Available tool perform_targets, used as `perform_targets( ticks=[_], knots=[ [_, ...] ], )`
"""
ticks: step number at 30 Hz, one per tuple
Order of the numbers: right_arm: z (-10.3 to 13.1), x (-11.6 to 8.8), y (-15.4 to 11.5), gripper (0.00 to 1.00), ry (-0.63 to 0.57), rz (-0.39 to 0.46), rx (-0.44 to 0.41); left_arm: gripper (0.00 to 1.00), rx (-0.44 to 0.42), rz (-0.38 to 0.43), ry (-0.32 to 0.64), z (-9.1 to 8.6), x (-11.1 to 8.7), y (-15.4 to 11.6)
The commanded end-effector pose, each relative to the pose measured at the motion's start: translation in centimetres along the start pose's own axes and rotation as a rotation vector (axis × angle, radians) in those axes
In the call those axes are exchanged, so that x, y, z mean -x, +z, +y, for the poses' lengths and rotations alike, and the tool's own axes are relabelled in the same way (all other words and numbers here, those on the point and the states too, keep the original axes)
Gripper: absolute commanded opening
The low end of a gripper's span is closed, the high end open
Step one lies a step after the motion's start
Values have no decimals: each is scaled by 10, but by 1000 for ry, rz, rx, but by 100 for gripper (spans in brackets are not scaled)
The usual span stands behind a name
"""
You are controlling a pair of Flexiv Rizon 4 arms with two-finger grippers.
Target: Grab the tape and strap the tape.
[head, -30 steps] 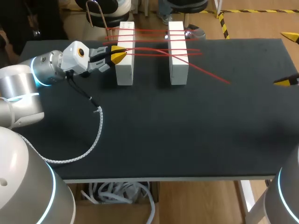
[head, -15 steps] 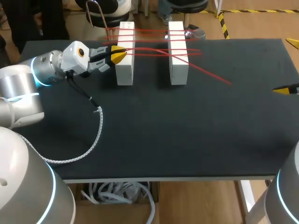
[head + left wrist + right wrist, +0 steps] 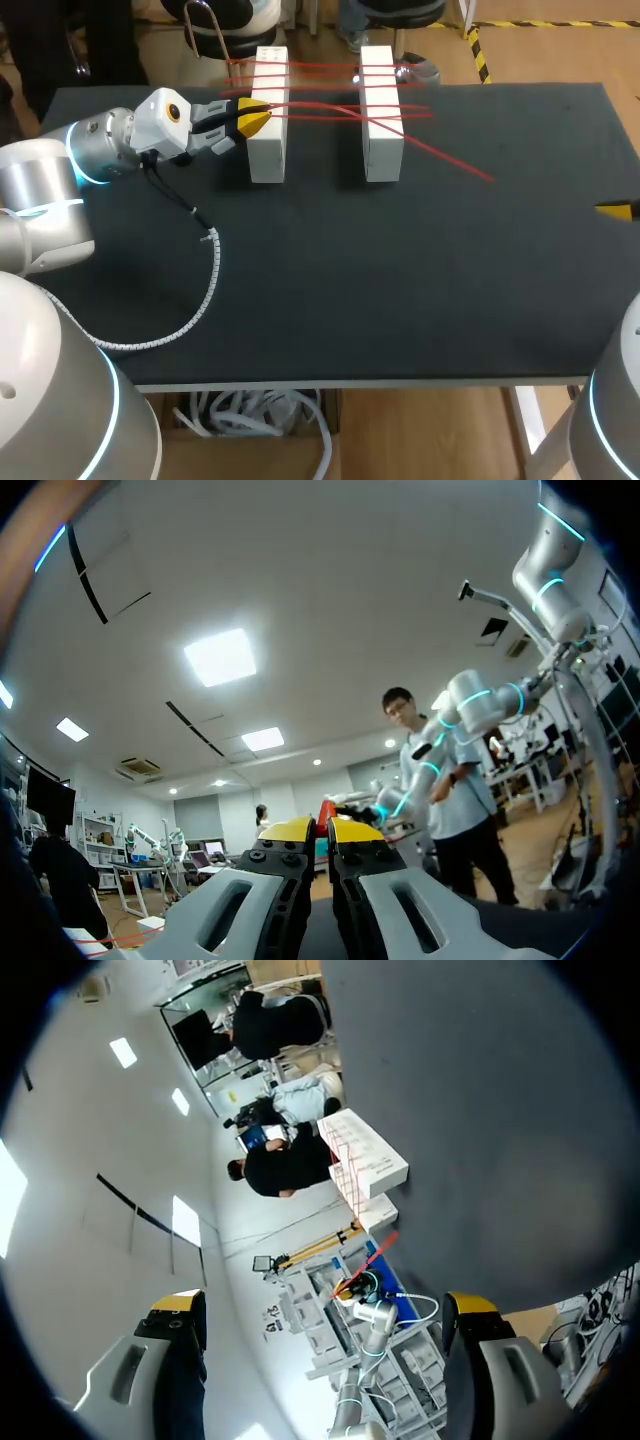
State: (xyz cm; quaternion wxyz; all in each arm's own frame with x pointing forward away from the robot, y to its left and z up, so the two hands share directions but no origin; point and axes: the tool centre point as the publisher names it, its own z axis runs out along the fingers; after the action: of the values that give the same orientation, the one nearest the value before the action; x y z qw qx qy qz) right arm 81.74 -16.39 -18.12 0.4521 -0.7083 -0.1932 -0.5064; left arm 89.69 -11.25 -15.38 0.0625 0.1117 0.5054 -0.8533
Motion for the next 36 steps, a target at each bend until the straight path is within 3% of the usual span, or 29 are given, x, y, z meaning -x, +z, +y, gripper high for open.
perform_targets(
  ticks=[1, 8, 15, 27, 36],
  knots=[
    [-20, 9, -14, 100, -17, 42, 261, 0, 0, 0, 0, 0, 0, 0],
    [-39, 19, -14, 100, 19, 26, 300, 0, 0, 0, 0, 0, 0, 0],
    [-40, 22, -10, 100, 11, 35, 331, 0, 0, 0, 0, 0, 0, 0],
    [-50, 31, 18, 100, -1, -13, 354, 0, 0, 0, 0, 0, 0, 0],
    [-70, 41, 32, 100, 2, -14, 353, 0, 0, 0, 0, 0, 0, 0]
  ],
)
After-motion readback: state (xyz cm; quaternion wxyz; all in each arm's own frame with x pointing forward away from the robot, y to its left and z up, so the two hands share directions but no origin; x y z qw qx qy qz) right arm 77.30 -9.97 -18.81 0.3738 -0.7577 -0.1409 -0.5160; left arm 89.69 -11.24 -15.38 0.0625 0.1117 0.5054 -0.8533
